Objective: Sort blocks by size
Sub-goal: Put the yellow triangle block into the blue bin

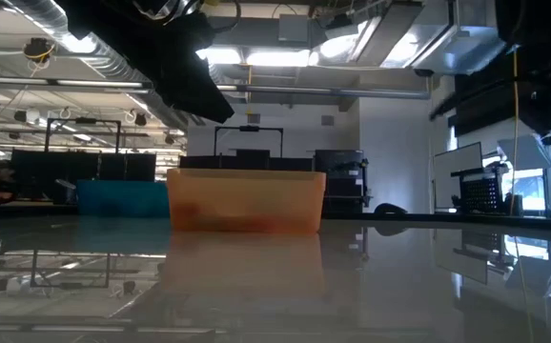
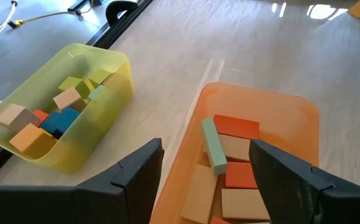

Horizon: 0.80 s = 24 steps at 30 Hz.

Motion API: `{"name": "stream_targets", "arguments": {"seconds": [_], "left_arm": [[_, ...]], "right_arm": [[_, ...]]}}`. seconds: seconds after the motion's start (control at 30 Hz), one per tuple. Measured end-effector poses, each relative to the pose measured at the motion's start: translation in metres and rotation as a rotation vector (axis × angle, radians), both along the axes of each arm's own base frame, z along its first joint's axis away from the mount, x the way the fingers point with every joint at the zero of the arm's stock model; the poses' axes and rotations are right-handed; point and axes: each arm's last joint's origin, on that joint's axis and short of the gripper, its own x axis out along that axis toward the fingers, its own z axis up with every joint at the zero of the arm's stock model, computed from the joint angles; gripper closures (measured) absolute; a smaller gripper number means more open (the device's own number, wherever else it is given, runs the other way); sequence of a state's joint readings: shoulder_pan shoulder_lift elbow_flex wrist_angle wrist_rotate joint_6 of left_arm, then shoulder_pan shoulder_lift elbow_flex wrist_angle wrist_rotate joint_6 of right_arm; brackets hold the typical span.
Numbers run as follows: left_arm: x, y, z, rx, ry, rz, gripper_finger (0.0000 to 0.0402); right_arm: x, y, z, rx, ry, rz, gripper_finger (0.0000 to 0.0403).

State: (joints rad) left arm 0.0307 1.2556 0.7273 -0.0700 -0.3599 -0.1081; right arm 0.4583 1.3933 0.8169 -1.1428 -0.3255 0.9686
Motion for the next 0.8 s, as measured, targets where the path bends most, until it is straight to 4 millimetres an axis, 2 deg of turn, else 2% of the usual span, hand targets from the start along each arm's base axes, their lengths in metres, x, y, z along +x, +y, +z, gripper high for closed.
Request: {"name": "stream_targets", "arguments": {"seconds": [0.13, 0.33, 0.53, 0.8], "left_arm": [[0.000, 0.000, 0.000, 0.000, 0.000, 0.000, 0.0176], [0.000, 0.000, 0.000, 0.003, 0.001, -0.003, 0.0176], [0.000, 0.000, 0.000, 0.003, 0.001, -0.003, 0.0176], [0.000, 0.000, 0.000, 0.003, 0.000, -0.002, 0.0176]], "right_arm": [[-0.009, -0.004, -0.002, -0.050, 0.113, -0.109, 0.0107], [-0.013, -0.004, -0.023, -0.009, 0.132, -0.225, 0.0107], [-0.027, -0.010, -0.040, -0.048, 0.206, -0.295, 0.0107], [-0.028, -0.010, -0.057, 0.017, 0.140, -0.292, 0.0108]]}}
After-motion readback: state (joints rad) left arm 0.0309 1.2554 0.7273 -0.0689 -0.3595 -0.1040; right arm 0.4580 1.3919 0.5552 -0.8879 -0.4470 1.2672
